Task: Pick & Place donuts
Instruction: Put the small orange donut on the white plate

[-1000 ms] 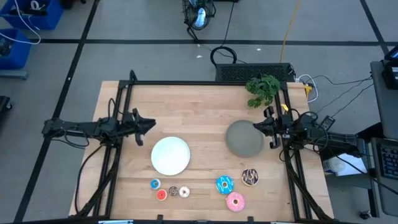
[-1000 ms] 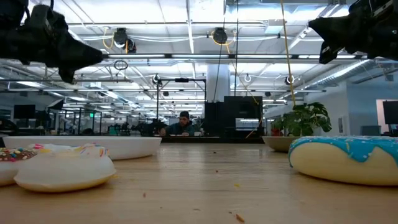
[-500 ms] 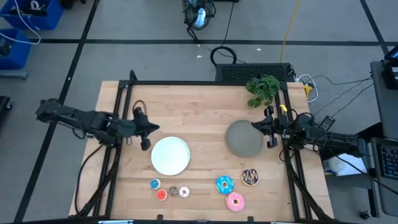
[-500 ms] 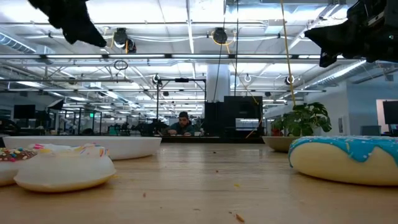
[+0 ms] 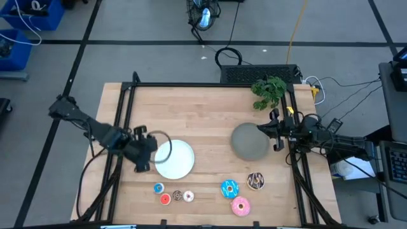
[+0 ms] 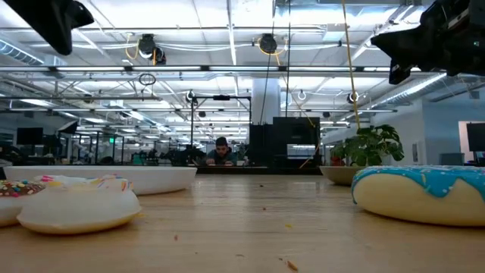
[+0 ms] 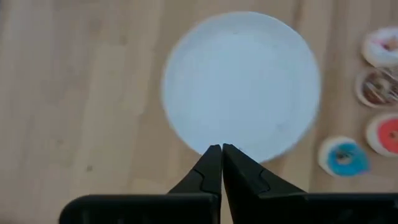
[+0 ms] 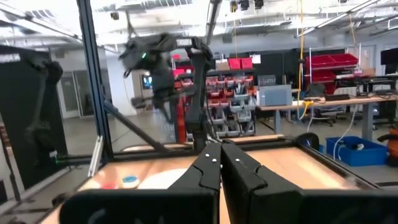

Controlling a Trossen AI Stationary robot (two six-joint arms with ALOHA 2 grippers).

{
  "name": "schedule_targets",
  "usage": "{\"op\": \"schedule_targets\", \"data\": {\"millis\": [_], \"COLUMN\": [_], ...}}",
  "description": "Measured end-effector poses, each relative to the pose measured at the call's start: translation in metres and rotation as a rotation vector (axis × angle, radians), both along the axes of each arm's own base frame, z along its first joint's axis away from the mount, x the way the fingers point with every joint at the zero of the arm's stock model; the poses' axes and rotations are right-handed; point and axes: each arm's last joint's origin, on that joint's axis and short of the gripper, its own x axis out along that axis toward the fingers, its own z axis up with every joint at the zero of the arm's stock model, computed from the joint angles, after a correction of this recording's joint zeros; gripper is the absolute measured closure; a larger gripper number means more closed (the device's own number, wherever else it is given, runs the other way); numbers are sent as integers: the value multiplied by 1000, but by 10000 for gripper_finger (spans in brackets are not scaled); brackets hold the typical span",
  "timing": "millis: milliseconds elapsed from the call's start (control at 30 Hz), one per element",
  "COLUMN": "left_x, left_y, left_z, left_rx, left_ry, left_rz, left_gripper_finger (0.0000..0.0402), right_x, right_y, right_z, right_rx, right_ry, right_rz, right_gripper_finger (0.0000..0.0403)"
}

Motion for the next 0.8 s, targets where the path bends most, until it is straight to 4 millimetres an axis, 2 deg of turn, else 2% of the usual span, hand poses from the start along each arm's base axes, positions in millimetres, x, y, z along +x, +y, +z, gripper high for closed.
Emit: {"op": "schedule_targets", "data": {"millis": [267, 400, 533, 700, 800], "left_x": [37, 61, 82, 95, 97], "left_y": [-59, -87, -114, -133, -135], "left_z": [-38, -54, -61, -70, -72], "left_rx": [-79, -64, -35, 11, -14], "left_ry": [54, 170, 274, 332, 333], "left_rz": [-96, -162, -260, -330, -319], "left_gripper_finger": [380, 380, 380, 380, 380], "right_x": [0, 0, 0, 0, -1], "right_y": [0, 0, 0, 0, 0], "right_z": [0, 0, 0, 1, 2], "right_rx": [5, 2, -21, -25, -28], "right_ry": [-5, -5, -4, -11, -24], "right_rz": [2, 2, -5, -6, -5], "right_gripper_finger": [403, 403, 403, 403, 403]}}
